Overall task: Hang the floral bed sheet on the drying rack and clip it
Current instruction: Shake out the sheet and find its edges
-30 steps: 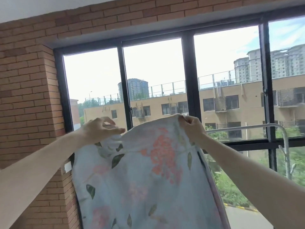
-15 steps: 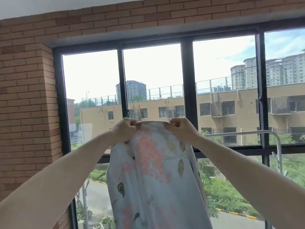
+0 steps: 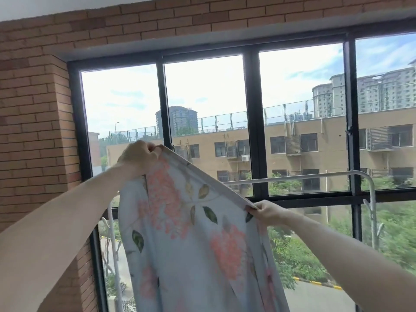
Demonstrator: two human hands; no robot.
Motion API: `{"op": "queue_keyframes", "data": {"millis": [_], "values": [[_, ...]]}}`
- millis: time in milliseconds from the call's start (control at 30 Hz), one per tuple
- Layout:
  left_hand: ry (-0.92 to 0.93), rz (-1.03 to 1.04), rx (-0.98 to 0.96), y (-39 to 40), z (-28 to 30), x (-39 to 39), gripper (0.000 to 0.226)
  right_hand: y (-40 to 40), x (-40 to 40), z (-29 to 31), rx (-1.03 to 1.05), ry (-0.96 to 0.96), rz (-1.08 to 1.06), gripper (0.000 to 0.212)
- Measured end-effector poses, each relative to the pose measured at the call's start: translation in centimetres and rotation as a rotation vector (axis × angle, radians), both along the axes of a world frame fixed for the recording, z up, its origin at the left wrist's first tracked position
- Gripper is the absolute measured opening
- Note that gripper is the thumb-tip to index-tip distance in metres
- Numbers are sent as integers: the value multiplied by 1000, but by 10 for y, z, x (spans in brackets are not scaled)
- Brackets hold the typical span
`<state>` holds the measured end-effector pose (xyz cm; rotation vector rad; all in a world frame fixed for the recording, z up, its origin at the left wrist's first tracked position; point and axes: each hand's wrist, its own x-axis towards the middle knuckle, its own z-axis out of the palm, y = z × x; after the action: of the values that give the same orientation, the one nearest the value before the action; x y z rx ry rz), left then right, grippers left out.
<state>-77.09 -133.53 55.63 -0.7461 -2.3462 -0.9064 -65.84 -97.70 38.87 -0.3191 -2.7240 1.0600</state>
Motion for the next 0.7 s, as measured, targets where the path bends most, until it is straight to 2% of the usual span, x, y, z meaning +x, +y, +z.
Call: {"op": "queue_keyframes", "data": {"millis": [100, 200, 233, 333, 367, 433, 467, 500, 567, 600, 667, 700], "values": [[12, 77, -88, -18, 4, 2, 59, 5, 1, 78, 36, 232, -109, 43], [68, 71, -70, -27, 17, 4, 71, -15, -5, 140, -204, 730, -205, 54], [92, 68, -50, -27, 20, 6, 69, -26, -7, 146, -196, 802, -183, 54], [172, 129, -85, -36, 23, 8, 63, -34, -12, 146, 114, 565, -70, 54], [196, 141, -84, -40, 25, 10, 65, -28, -11, 154, 114, 620, -99, 54], [224, 142, -56, -44, 30, 15, 70, -25, -4, 172, -20, 970, -155, 52], [240, 135, -41, -42, 34, 18, 70, -27, -6, 178, -32, 1028, -122, 51], [252, 125, -35, -40, 37, 20, 69, -34, -6, 181, 9, 956, -52, 50], [225, 109, -46, -38, 38, 21, 63, -44, -18, 163, 179, 669, 38, 51], [196, 94, -49, -39, 37, 19, 59, -39, -22, 154, 210, 672, 18, 55], [125, 67, 7, -45, 30, 14, 51, -22, -19, 142, 176, 808, -93, 64], [95, 60, 47, -50, 27, 12, 46, -15, -17, 137, 174, 799, -101, 65]]}}
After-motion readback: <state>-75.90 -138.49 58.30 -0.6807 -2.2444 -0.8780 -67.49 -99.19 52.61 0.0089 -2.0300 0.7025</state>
